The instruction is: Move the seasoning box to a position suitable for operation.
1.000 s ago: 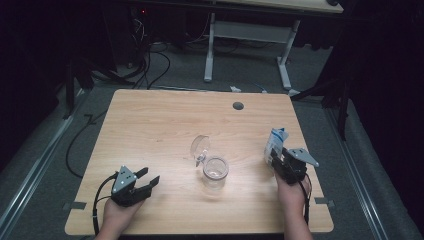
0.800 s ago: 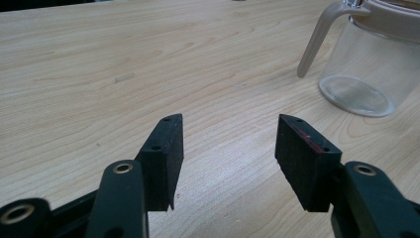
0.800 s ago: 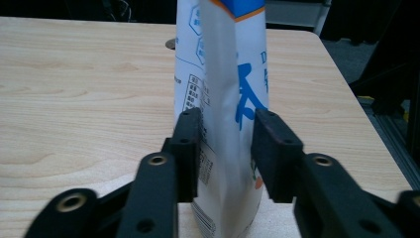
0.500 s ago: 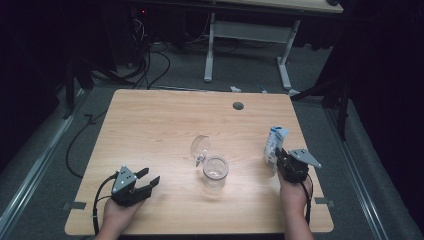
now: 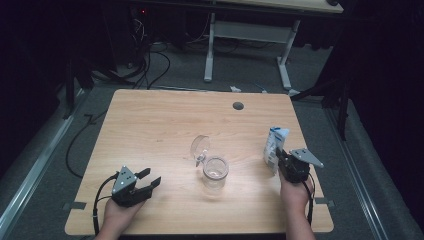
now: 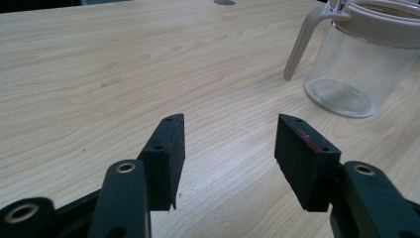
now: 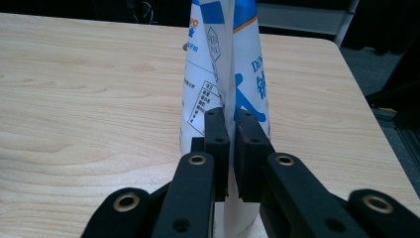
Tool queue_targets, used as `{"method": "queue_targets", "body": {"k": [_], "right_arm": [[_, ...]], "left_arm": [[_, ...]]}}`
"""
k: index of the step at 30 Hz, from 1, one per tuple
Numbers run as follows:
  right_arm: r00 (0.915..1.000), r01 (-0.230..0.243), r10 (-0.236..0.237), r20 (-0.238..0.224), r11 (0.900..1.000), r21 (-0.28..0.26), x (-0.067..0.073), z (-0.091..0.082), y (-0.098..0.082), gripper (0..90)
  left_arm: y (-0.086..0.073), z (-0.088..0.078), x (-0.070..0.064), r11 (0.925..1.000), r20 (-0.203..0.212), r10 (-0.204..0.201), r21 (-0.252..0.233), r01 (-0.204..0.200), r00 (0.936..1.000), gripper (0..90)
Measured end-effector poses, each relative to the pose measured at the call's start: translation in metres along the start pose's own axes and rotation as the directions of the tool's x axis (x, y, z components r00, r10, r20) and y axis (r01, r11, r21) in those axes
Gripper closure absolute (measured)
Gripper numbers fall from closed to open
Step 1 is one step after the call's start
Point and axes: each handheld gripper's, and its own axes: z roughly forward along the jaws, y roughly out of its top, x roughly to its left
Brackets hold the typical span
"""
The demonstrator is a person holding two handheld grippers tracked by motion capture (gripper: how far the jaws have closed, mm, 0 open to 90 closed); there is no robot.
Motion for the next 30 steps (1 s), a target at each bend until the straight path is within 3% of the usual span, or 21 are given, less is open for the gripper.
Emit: {"method": "queue_targets", "body": {"k": [9,11,21,26,30], "right_arm": [[0.9981,-0.027,0.028,-0.055,0.999,0.019,-0.007,-0.002,0.005,87.4],[0.9954,-0.039,0.041,-0.086,0.999,0.025,-0.009,-0.004,0.006,87.7],[0.9908,-0.018,0.022,-0.133,0.999,0.031,-0.005,-0.015,0.008,88.0],[0.9857,0.025,-0.018,-0.168,0.999,0.037,0.000,-0.025,0.014,88.1],[0.9823,0.027,-0.018,-0.187,0.998,0.048,0.004,-0.031,0.015,88.1]], "left_arm": [[0.000,0.000,0.000,0.9999,0.011,0.003,-0.010,-0.003,0.9999,45.7],[0.000,0.000,-0.001,0.9999,0.016,0.003,-0.015,-0.003,0.9999,45.7],[-0.001,0.000,-0.002,0.9997,0.029,0.013,-0.021,-0.012,0.9995,45.2],[-0.001,0.000,-0.003,0.9996,0.024,0.016,-0.023,-0.016,0.9996,44.7],[-0.001,0.000,-0.003,0.9996,0.026,0.018,-0.022,-0.017,0.9995,44.5]]}}
